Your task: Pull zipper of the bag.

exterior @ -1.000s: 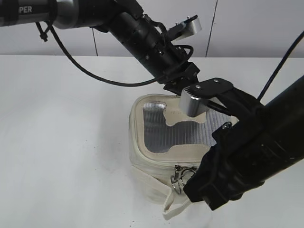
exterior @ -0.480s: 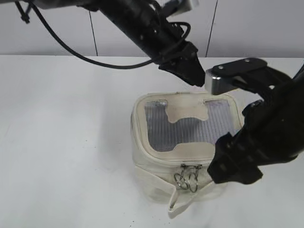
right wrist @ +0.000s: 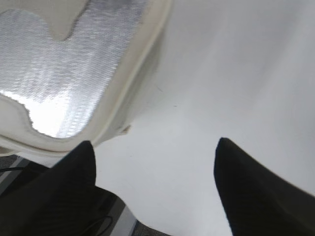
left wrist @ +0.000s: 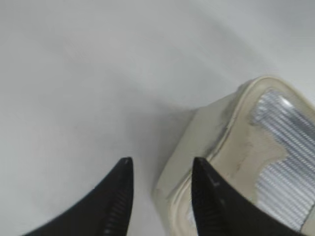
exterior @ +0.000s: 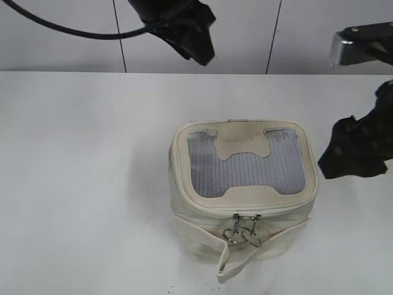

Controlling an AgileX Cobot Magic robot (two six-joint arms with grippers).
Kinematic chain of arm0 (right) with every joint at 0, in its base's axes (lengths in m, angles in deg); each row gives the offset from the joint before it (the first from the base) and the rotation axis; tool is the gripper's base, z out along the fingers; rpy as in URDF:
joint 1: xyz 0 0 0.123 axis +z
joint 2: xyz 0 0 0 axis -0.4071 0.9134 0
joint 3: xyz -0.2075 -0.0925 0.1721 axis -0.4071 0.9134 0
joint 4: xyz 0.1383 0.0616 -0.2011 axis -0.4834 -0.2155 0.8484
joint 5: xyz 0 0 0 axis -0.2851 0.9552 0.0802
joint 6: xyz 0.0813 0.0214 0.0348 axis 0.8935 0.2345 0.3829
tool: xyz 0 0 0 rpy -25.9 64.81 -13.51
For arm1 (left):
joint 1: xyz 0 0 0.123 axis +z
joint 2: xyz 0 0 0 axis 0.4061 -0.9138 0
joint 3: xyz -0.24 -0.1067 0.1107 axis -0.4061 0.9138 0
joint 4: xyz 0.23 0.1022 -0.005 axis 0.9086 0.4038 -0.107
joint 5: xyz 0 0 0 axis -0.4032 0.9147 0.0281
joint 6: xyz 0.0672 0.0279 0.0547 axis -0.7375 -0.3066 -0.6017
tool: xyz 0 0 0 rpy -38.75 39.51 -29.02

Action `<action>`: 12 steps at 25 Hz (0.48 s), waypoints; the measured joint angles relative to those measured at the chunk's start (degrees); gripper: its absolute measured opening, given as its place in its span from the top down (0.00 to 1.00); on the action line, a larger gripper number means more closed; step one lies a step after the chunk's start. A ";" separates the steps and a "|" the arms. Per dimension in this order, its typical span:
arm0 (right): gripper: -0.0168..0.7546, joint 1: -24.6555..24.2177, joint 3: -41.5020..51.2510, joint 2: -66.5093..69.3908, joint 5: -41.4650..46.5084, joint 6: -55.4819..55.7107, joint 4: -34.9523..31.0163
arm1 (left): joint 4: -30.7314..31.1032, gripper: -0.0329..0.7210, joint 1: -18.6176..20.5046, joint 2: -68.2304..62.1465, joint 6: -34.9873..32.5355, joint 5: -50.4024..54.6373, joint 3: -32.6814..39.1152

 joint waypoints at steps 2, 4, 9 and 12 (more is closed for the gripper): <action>0.22 -3.04 0.00 -0.71 0.88 0.00 1.20 | 6.93 0.55 0.04 2.08 4.53 1.05 0.00; 0.22 -5.73 0.00 -1.66 2.19 0.00 2.81 | 13.36 0.55 0.06 4.01 8.97 3.03 0.00; 0.22 -10.01 0.00 -4.37 7.65 0.00 8.00 | 23.89 0.54 0.29 9.12 15.20 5.30 0.91; 0.22 -10.26 0.00 -7.38 11.06 0.00 8.65 | 25.06 0.54 0.36 14.20 16.94 5.30 5.18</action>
